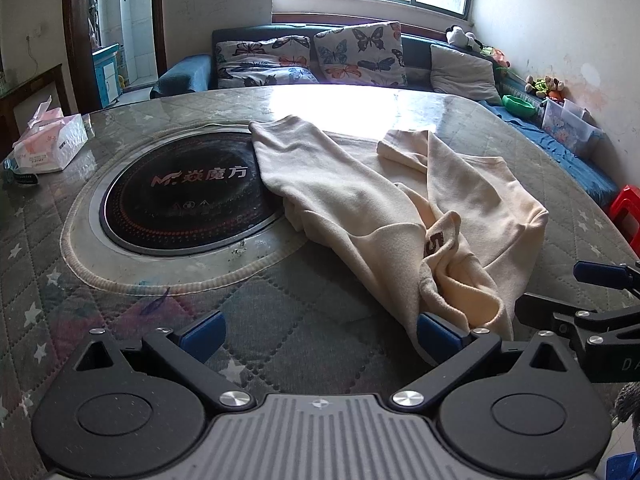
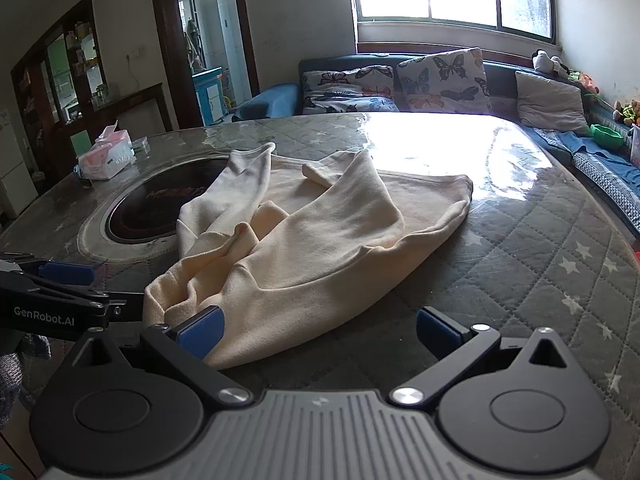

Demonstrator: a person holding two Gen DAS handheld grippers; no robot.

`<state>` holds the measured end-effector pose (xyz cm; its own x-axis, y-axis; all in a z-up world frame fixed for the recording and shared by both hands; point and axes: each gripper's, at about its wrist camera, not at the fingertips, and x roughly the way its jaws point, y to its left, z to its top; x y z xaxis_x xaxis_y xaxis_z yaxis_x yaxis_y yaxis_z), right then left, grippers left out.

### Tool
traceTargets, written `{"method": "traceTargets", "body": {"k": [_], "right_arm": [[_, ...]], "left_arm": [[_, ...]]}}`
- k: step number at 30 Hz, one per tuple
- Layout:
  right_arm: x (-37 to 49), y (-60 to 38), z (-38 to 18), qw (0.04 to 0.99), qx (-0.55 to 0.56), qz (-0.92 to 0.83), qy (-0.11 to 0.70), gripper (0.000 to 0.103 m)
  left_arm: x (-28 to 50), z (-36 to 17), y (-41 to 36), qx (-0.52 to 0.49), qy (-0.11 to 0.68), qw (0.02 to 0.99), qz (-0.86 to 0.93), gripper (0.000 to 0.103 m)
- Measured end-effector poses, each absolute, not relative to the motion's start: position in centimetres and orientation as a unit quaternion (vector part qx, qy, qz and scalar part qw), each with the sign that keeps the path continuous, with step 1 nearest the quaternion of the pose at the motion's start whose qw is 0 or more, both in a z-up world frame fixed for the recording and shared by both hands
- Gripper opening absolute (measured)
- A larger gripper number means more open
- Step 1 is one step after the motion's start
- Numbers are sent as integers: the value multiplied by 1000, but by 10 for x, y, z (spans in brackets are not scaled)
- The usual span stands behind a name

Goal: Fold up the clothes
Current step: 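Move both grippers toward the crumpled cream sweatshirt on the table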

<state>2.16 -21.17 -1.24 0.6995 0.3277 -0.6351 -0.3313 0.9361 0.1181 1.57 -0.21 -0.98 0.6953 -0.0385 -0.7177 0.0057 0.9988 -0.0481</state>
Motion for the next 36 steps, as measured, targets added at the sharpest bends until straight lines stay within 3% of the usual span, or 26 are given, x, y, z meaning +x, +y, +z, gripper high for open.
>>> {"method": "traceTargets", "body": {"k": [36], "right_arm": [[58, -209, -11, 924, 10, 173, 342, 103]], "left_arm": [[53, 8, 2, -45, 380, 924, -1, 103]]}}
